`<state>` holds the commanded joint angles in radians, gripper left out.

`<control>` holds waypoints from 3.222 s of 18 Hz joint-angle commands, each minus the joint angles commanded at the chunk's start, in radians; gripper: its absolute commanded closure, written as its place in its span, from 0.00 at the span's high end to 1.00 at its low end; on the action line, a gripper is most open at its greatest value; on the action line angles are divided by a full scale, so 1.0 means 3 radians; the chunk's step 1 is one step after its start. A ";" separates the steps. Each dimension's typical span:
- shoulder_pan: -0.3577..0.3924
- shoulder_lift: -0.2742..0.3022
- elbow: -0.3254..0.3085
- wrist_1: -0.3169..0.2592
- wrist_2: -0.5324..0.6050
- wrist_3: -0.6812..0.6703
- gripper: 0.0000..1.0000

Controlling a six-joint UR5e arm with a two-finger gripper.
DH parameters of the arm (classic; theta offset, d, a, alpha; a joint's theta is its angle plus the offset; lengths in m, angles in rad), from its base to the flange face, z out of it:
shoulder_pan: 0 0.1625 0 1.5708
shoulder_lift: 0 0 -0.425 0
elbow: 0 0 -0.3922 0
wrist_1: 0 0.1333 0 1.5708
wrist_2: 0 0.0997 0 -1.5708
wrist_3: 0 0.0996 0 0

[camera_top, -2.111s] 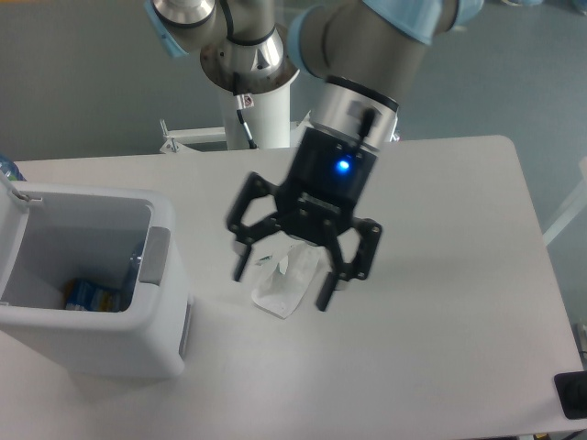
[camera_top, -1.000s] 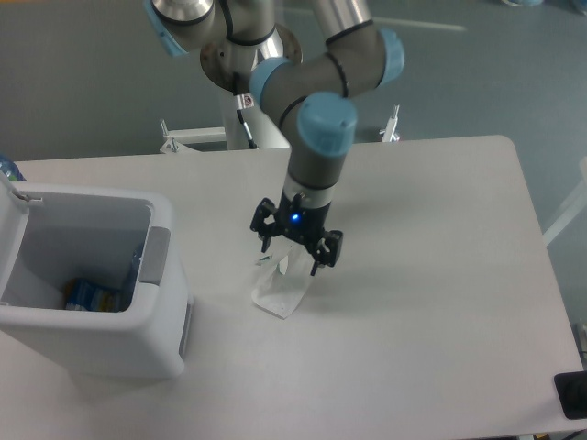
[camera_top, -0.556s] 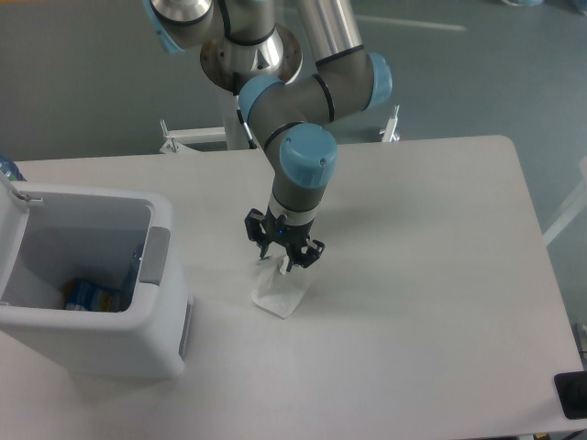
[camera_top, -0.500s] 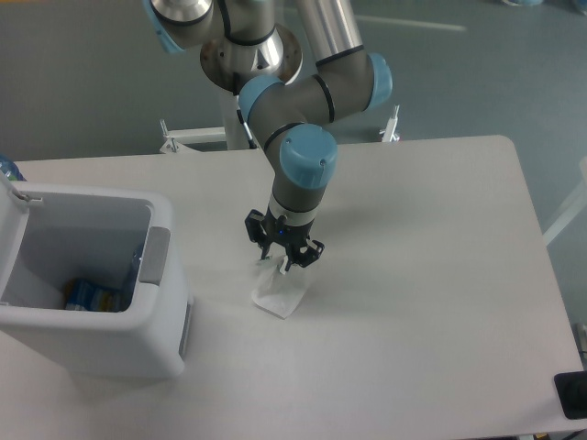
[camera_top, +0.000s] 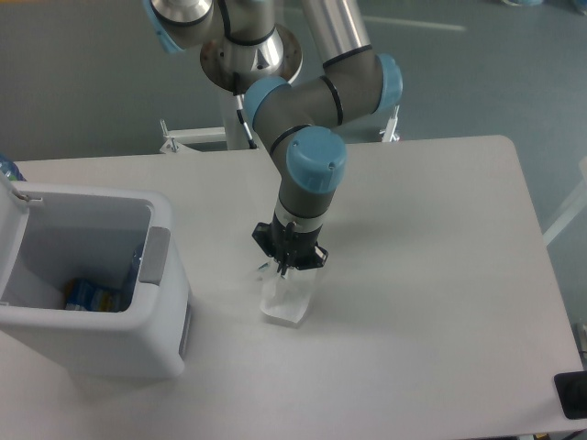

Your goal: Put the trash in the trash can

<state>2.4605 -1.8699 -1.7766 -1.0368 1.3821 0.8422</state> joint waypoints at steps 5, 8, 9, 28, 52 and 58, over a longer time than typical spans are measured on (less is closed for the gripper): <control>0.0097 0.0036 0.0368 -0.0169 -0.0183 -0.0168 0.00; 0.0245 0.0056 0.0695 -0.0169 -0.0689 -0.0449 0.00; 0.0296 0.0056 0.0807 -0.0164 -0.0883 -0.0577 0.00; -0.0459 0.0695 0.0902 -0.0113 -0.2030 -0.1422 0.00; 0.0429 0.0333 0.0778 0.0347 -0.0698 0.0008 1.00; 0.0812 0.0087 0.0788 0.0035 0.0030 0.0643 1.00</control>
<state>2.7042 -1.8438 -1.5402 -1.0261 1.3913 1.0350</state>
